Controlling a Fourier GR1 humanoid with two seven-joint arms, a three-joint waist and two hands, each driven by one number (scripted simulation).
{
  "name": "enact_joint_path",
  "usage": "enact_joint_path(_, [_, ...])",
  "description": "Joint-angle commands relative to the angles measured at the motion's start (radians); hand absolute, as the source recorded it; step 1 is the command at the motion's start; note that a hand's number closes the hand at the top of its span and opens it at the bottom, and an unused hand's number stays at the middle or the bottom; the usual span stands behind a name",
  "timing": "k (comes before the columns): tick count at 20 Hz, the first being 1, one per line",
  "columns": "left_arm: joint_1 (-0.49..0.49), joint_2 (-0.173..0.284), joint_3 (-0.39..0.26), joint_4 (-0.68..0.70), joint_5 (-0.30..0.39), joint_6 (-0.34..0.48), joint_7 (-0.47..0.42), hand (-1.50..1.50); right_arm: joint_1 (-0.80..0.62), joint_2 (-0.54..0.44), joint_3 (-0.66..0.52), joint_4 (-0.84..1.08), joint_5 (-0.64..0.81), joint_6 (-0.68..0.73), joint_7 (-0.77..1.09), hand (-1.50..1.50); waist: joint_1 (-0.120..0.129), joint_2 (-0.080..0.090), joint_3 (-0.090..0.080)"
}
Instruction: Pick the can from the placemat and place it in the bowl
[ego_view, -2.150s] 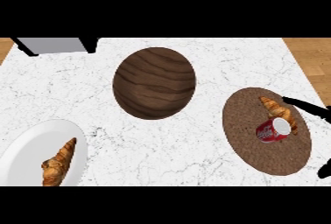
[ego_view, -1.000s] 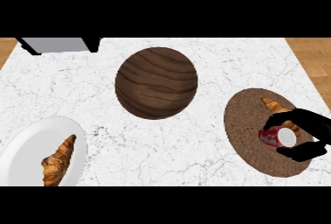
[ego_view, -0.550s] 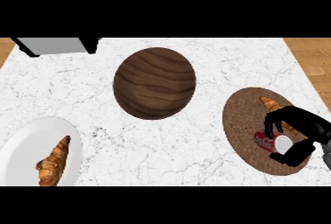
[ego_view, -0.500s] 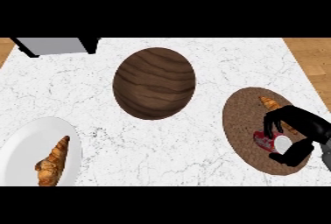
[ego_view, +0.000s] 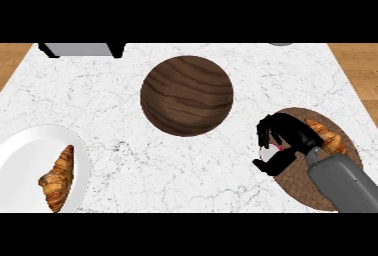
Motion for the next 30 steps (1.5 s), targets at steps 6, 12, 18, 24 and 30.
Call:
enact_joint_path(6, [-0.182,-0.032,0.030,-0.131,-0.003,0.000,-0.098,0.00,-0.133,0.285,-0.014,0.004,0.063,-0.238,0.269,1.50,-0.010,-0.034,0.004])
enact_joint_path(12, [-0.185,-0.037,0.031,-0.133,-0.001,0.003,-0.101,0.00,-0.220,0.409,-0.038,0.023,0.165,-0.427,0.437,1.50,-0.040,-0.053,0.000])
enact_joint_path(18, [-0.185,-0.040,0.043,-0.143,0.006,0.014,-0.096,0.00,-0.304,0.485,-0.047,0.077,0.298,-0.581,0.606,1.50,-0.068,-0.048,-0.001])
enact_joint_path(24, [-0.199,-0.043,0.059,-0.166,0.009,0.027,-0.097,0.00,-0.374,0.487,-0.052,0.125,0.407,-0.721,0.746,1.50,-0.085,-0.037,0.004])
enact_joint_path(30, [-0.209,-0.043,0.069,-0.185,0.009,0.037,-0.100,0.00,-0.440,0.488,-0.065,0.183,0.524,-0.837,0.864,1.50,-0.098,-0.029,0.007])
